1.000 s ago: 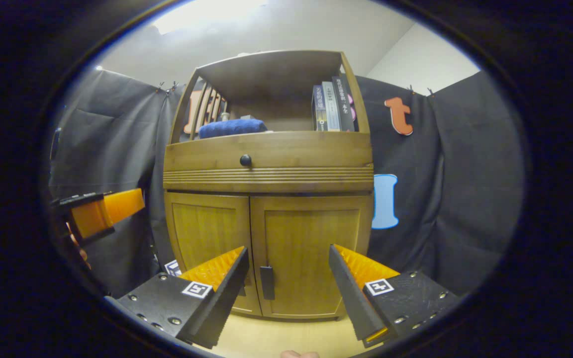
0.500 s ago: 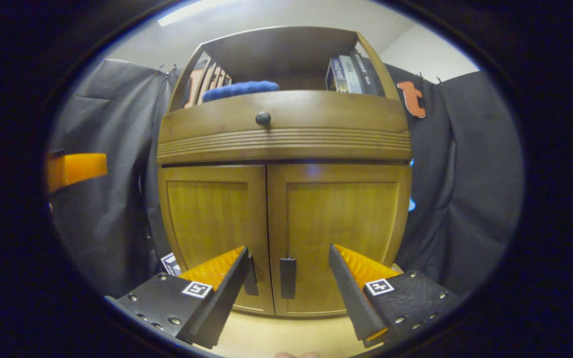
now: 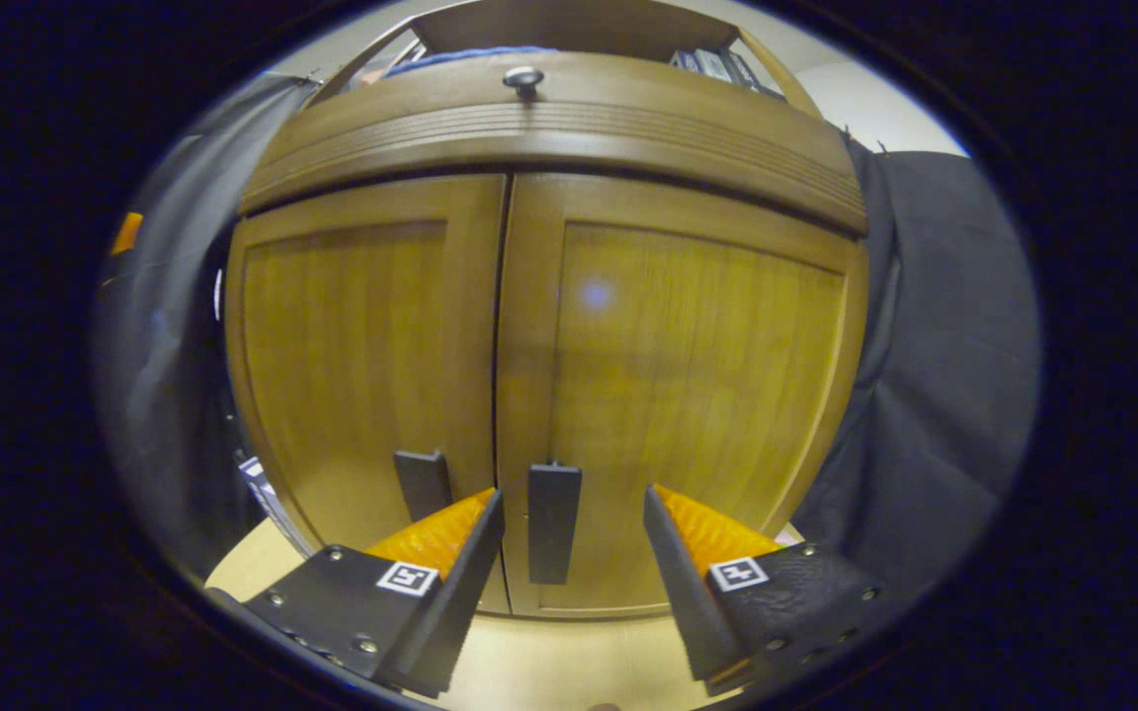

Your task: Open the right door of the double-door shoe cabinet with the right hand, and open the left door with the left hand.

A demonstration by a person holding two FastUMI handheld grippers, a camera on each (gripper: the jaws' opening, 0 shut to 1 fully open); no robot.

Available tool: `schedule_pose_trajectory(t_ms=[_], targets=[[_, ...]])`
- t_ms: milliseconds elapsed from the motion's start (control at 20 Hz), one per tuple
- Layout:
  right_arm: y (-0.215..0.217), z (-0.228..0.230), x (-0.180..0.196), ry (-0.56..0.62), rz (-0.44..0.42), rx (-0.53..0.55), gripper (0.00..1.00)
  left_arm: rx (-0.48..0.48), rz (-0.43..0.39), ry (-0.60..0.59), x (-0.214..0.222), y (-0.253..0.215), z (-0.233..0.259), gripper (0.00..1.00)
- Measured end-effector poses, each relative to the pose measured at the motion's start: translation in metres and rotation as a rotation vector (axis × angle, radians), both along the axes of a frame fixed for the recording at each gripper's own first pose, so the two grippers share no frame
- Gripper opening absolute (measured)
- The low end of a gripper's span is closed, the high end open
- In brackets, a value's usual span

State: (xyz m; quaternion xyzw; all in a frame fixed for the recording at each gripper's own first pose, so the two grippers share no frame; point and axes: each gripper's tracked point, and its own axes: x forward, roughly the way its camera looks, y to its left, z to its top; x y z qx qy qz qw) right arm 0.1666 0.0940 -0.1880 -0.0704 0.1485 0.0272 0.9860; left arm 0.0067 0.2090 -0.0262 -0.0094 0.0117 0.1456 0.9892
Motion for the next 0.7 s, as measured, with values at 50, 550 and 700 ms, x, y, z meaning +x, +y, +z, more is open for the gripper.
schedule_pose_trajectory(t_ms=[50,550,700], targets=[[0.000,-0.005,0.002,0.016,-0.009,0.000,0.80,-0.001,0.001,0.003,0.001,0.003,-0.002,0.97],[0.012,-0.046,0.033,0.127,-0.022,0.049,0.47,-0.002,0.018,0.014,0.003,0.018,-0.009,0.97],[0.014,-0.050,0.034,0.165,-0.024,0.051,0.35,-0.004,0.029,0.017,0.000,0.022,-0.011,0.97]])
